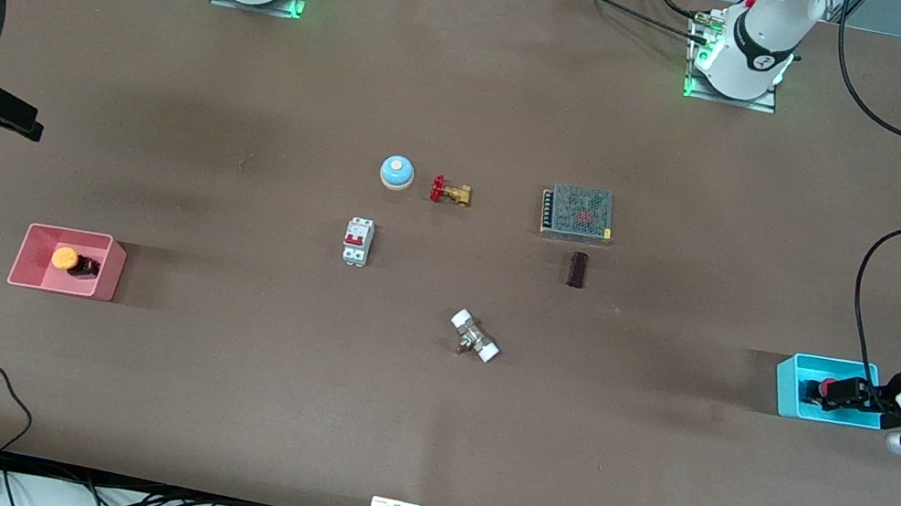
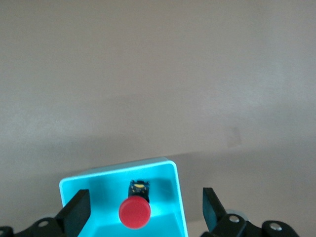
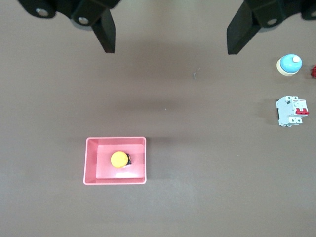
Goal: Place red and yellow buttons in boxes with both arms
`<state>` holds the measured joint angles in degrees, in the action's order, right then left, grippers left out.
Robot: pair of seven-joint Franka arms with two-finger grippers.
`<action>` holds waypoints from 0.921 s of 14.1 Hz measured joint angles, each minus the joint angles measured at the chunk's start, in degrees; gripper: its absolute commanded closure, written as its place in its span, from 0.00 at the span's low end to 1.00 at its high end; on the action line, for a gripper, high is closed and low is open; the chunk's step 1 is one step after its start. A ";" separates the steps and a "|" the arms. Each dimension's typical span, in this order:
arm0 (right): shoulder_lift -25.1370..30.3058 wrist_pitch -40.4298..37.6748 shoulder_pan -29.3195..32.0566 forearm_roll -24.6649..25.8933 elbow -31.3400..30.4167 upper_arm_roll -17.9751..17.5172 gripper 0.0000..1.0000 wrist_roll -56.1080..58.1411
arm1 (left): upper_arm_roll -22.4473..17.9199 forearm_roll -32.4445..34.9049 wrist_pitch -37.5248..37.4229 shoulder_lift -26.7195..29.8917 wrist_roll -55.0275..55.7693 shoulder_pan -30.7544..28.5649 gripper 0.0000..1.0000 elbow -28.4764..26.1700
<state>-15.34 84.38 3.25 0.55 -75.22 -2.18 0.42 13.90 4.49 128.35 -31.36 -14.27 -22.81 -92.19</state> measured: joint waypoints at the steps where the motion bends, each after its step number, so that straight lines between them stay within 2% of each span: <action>1: 0.79 -0.18 0.02 0.01 -0.35 0.12 0.00 -0.16 | 0.26 0.00 -1.64 0.95 1.18 0.38 0.00 0.04; 4: 2.53 -0.89 -0.80 0.02 -1.31 1.96 0.00 -0.15 | 1.86 0.00 -7.41 4.46 6.78 1.80 0.00 0.18; 6: 2.85 -1.09 -4.73 0.02 -1.82 7.22 0.00 -0.08 | 3.47 0.00 -12.21 7.42 9.98 2.43 0.00 0.29; 8: 2.88 -1.01 -7.30 0.02 -2.72 10.02 0.00 -0.07 | 4.89 0.00 -15.85 10.50 11.98 2.57 0.00 0.30; 10: 3.66 0.37 -8.15 0.02 -4.86 10.39 0.00 -0.07 | 5.90 0.00 -18.57 13.37 12.92 2.59 0.00 0.23; 13: 7.71 3.41 -8.34 0.04 -11.29 10.59 0.00 -0.07 | 6.35 -0.02 -21.17 16.63 13.14 2.58 0.00 0.08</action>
<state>-7.63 87.79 -5.09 0.59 -86.51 8.41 0.35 20.25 4.47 107.17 -14.72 -1.13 -20.23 -92.11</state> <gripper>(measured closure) 0.000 0.000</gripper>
